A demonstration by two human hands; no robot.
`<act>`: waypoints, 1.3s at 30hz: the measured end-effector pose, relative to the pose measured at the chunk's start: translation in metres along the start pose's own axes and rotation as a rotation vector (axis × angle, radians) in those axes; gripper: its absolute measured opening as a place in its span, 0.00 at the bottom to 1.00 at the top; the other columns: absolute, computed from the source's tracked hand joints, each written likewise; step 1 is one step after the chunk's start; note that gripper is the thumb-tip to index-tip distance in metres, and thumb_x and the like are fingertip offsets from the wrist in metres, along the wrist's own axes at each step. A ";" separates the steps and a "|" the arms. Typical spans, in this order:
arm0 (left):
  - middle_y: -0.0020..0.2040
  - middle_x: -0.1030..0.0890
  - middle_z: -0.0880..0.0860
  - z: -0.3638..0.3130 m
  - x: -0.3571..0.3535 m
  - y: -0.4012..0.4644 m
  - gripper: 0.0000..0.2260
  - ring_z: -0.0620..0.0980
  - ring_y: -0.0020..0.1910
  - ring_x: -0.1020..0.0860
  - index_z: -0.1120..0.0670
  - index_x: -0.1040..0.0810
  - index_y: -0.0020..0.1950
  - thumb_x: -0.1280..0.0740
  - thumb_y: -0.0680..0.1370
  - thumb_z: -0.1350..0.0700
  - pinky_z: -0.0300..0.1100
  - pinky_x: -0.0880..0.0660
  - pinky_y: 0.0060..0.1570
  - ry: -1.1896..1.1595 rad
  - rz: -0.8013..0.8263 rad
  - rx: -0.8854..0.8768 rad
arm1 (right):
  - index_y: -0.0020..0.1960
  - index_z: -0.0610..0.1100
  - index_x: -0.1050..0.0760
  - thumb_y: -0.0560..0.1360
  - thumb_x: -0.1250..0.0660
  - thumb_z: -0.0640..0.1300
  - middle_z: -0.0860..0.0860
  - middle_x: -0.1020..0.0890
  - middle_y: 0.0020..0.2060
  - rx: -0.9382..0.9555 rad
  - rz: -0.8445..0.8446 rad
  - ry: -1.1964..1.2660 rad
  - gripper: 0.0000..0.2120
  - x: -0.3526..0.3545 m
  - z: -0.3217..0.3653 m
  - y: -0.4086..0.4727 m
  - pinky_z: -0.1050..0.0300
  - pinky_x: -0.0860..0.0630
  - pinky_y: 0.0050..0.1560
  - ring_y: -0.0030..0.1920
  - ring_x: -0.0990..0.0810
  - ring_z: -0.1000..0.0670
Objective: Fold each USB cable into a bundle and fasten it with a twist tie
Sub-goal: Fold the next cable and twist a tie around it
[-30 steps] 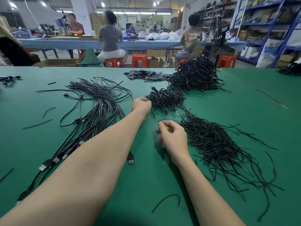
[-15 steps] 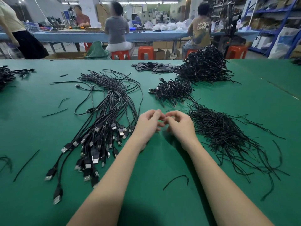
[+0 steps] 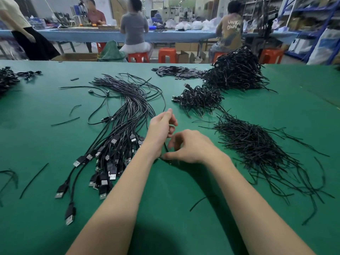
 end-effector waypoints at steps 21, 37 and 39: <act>0.32 0.31 0.48 -0.059 -0.085 -0.046 0.17 0.46 0.31 0.31 0.54 0.32 0.40 0.49 0.86 0.50 0.38 0.31 0.37 -0.344 0.547 0.027 | 0.57 0.60 0.21 0.85 0.56 0.62 0.57 0.17 0.58 0.163 -0.118 1.089 0.24 0.042 -0.029 -0.004 0.44 0.30 0.72 0.63 0.21 0.58; 0.28 0.41 0.47 -0.075 -0.001 -0.009 0.16 0.44 0.27 0.46 0.55 0.32 0.38 0.47 0.85 0.55 0.36 0.44 0.22 -1.093 0.260 0.114 | 0.57 0.43 0.21 0.79 0.36 0.52 0.43 0.20 0.32 0.307 0.191 1.007 0.14 0.053 0.002 -0.026 0.46 0.18 0.43 0.28 0.27 0.49; 0.29 0.40 0.47 -0.071 0.006 -0.007 0.16 0.44 0.26 0.43 0.56 0.31 0.39 0.48 0.85 0.56 0.36 0.44 0.24 -1.115 0.227 0.136 | 0.58 0.43 0.21 0.77 0.33 0.50 0.45 0.21 0.33 0.249 0.257 1.008 0.14 0.049 -0.007 -0.026 0.56 0.22 0.34 0.28 0.29 0.51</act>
Point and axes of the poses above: each hand's wrist, its own y-axis towards the middle knuckle, its own x-axis out of the back of the hand, z = x × y, the point moved 9 cm from there along y, towards the middle knuckle
